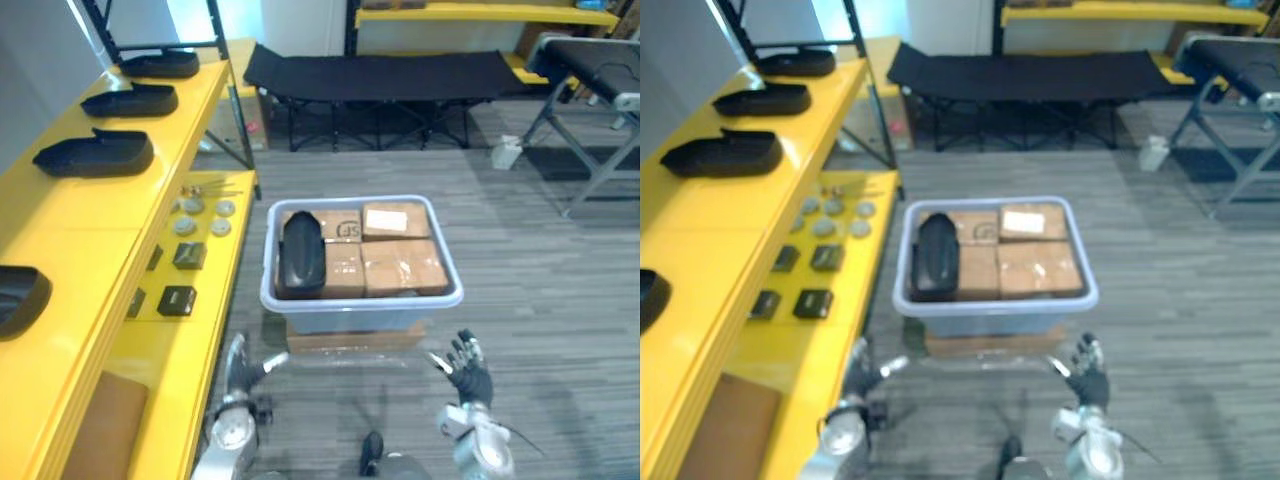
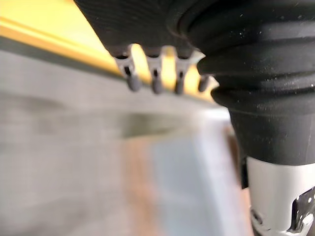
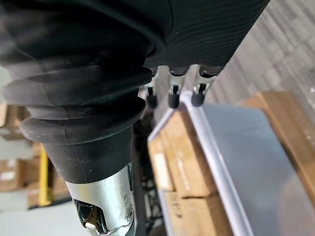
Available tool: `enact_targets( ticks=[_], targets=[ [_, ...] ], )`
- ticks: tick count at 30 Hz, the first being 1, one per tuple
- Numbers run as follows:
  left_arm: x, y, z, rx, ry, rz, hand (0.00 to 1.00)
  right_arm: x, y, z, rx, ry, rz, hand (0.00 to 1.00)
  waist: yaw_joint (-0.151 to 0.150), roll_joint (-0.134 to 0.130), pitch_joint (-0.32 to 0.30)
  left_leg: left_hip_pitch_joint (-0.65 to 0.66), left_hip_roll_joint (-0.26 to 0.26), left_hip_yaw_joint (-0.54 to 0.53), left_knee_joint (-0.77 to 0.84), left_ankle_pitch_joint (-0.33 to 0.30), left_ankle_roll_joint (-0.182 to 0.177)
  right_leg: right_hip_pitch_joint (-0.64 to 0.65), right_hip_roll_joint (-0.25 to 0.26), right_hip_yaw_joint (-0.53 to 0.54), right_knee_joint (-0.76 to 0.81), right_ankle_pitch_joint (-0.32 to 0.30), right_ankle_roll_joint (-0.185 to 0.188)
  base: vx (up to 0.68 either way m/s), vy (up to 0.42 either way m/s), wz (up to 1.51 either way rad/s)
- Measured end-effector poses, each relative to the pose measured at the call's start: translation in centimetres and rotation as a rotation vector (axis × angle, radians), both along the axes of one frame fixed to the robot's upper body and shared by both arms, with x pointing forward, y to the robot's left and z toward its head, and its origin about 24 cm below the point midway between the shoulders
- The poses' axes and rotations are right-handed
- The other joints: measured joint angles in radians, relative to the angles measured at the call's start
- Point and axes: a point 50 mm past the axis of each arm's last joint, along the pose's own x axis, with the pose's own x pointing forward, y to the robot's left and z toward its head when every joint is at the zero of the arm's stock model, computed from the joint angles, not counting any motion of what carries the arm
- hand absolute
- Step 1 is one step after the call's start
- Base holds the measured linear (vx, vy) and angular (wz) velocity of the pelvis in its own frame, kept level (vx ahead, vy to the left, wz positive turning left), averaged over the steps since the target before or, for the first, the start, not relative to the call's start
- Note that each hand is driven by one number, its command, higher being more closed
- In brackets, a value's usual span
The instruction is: Walk over and take plastic housings, then place them on the shelf
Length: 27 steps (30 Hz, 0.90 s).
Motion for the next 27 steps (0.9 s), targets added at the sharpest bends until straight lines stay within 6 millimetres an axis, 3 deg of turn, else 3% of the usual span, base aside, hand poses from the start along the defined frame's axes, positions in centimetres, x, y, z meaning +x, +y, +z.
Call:
enact_targets(
  ticks=[3,7,9,11,14,15,17,20,27],
  targets=[
    [-1.8,1.2,-1.4,0.020,0.094,-0.017,0.00,0.7,-0.7,-1.3,0.029,0.069,-0.015,0.00,0.034,-0.001,0.000,0.000,-0.017,-0.010,-0.013,0.004,0.006,0.019,-0.009,-0.009,-0.043,0.031,0.007,-0.03,0.081,0.07],
    [-1.9,1.4,-1.9,-0.018,0.096,-0.070,0.00,3.7,-3.7,-0.4,0.062,0.030,-0.078,0.00,0.045,0.002,0.006,-0.002,-0.037,-0.050,-0.013,0.007,0.011,0.054,-0.027,-0.038,-0.070,0.051,0.019,-0.06,0.080,0.27],
    [-1.9,1.8,-2.0,-0.046,0.078,-0.045,0.00,7.3,-5.8,2.0,0.054,-0.049,-0.127,0.00,0.054,0.001,0.014,-0.008,-0.051,-0.062,-0.013,0.011,0.018,0.057,-0.041,-0.055,-0.072,0.058,0.026,-0.07,0.070,0.15],
    [-2.1,2.9,-2.1,-0.049,0.071,0.000,0.00,9.6,-7.3,4.3,0.038,-0.113,-0.165,0.00,0.068,0.004,0.025,-0.024,-0.061,-0.088,-0.003,0.013,0.022,0.057,-0.053,-0.074,-0.071,0.062,0.029,-0.09,0.075,0.31],
    [-5.0,4.4,-3.5,-0.032,0.189,0.047,0.00,13.1,-9.5,9.0,0.010,-0.227,-0.218,0.00,0.101,0.025,0.095,-0.063,-0.070,-0.136,0.060,-0.001,0.043,0.062,-0.074,-0.113,-0.054,0.062,0.031,-0.10,0.067,0.42],
    [-5.5,4.6,-3.7,-0.050,0.198,0.084,0.00,13.6,-9.9,9.9,-0.001,-0.246,-0.227,0.00,0.103,0.026,0.108,-0.078,-0.074,-0.147,0.072,-0.003,0.046,0.057,-0.079,-0.120,-0.048,0.062,0.031,-0.13,0.079,0.53],
    [-7.3,4.7,-4.2,-0.065,0.258,0.089,0.00,15.3,-11.1,13.3,-0.043,-0.317,-0.268,0.00,0.144,0.045,0.167,-0.136,-0.081,-0.174,0.126,-0.009,0.056,0.026,-0.098,-0.141,-0.015,0.061,0.033,-0.14,0.089,0.40],
    [-8.9,3.8,-4.7,-0.115,0.296,0.096,0.00,16.7,-12.2,16.1,-0.080,-0.334,-0.282,0.00,0.164,0.073,0.216,-0.203,-0.097,-0.222,0.190,-0.018,0.071,-0.004,-0.126,-0.184,0.041,0.048,0.041,-0.13,0.089,0.47],
    [-8.7,3.1,-4.7,-0.213,0.254,0.156,0.00,18.6,-12.9,21.2,-0.184,-0.335,-0.226,0.00,0.190,0.093,0.288,-0.327,-0.126,-0.248,0.301,-0.040,0.107,-0.093,-0.181,-0.195,0.138,0.025,0.051,-0.12,0.116,0.17]
  ],
)
